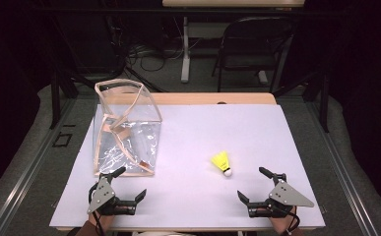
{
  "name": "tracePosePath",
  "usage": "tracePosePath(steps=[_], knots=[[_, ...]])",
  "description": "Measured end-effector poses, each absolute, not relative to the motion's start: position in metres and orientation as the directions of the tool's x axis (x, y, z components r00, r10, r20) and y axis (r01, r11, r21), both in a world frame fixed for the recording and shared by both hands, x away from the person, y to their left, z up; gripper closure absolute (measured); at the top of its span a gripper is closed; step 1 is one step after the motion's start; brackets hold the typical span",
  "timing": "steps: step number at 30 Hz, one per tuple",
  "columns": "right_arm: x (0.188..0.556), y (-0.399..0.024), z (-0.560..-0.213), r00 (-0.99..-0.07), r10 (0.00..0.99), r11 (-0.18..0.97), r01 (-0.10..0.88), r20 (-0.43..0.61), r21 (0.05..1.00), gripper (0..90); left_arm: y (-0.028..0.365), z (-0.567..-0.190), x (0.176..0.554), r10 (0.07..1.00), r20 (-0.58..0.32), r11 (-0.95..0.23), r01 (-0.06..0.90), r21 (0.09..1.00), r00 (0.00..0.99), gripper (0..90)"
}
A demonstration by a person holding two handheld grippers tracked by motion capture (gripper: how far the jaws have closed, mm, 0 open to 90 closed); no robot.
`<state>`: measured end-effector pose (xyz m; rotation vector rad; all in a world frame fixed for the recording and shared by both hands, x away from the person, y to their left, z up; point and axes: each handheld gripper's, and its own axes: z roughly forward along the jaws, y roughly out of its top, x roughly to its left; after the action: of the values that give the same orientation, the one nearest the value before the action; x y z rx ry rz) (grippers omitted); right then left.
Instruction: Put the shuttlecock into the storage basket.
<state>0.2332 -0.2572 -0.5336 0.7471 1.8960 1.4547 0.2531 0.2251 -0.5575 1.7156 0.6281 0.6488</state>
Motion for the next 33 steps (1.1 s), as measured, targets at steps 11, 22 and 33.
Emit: tracePosePath(steps=[11, 22, 33], knots=[[0.2347, -0.2574, -0.5341, -0.646, 0.752, 0.230, 0.073, -0.129, 0.970, 0.0, 0.2243, -0.5578, 0.2543, 0.705, 0.102, -0.218, 0.078, 0.973, 0.702, 0.0], [0.2357, -0.2558, -0.5328, -0.628, 0.769, 0.230, 0.097, -0.120, 0.968, 0.0, 0.2243, -0.5575, 0.2538, 0.697, 0.104, -0.222, 0.075, 0.972, 0.709, 0.0], [0.2425, -0.2503, -0.5298, -0.615, 0.779, 0.262, 0.138, -0.125, 0.955, 0.0, 0.2244, -0.5574, 0.2536, 0.701, 0.108, -0.223, 0.073, 0.972, 0.705, 0.0]])
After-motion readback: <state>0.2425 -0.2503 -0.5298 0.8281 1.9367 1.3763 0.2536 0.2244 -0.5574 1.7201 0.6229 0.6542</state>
